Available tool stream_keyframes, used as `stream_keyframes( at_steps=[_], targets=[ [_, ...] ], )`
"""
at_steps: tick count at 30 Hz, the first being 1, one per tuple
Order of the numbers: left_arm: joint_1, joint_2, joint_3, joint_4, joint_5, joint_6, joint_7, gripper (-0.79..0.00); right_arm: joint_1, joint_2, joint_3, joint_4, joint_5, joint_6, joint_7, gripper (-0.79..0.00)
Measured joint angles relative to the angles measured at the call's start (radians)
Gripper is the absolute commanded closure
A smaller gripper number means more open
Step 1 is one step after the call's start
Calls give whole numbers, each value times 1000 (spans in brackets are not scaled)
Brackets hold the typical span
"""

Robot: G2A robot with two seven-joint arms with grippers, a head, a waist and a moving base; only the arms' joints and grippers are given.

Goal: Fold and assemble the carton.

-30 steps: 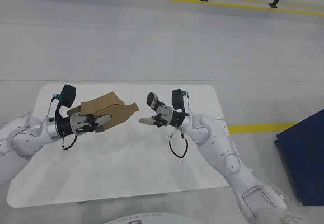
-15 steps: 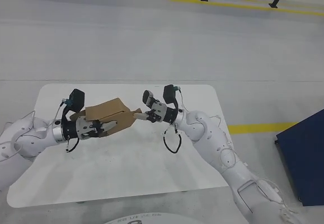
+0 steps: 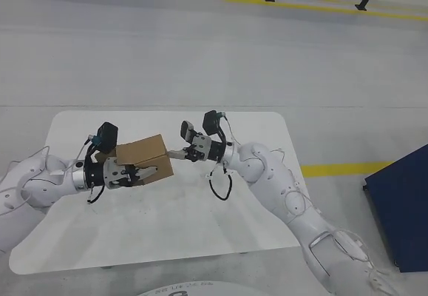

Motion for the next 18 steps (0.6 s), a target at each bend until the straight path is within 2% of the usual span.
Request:
stream_keyframes(
  at_steps=[6,10,18],
  targets=[
    [9,-4,-18,4,6,-16,-10,0,-1,0,6,1,-10,-22,13,-785],
    [12,-5,-17,-20,23,-23,-39,0,4,4,8,4,-17,-55,69,-785],
    [10,-5,-4,-42,19,-22,-90,0,34,-7,-41,-9,-22,-12,182,-785]
  ],
)
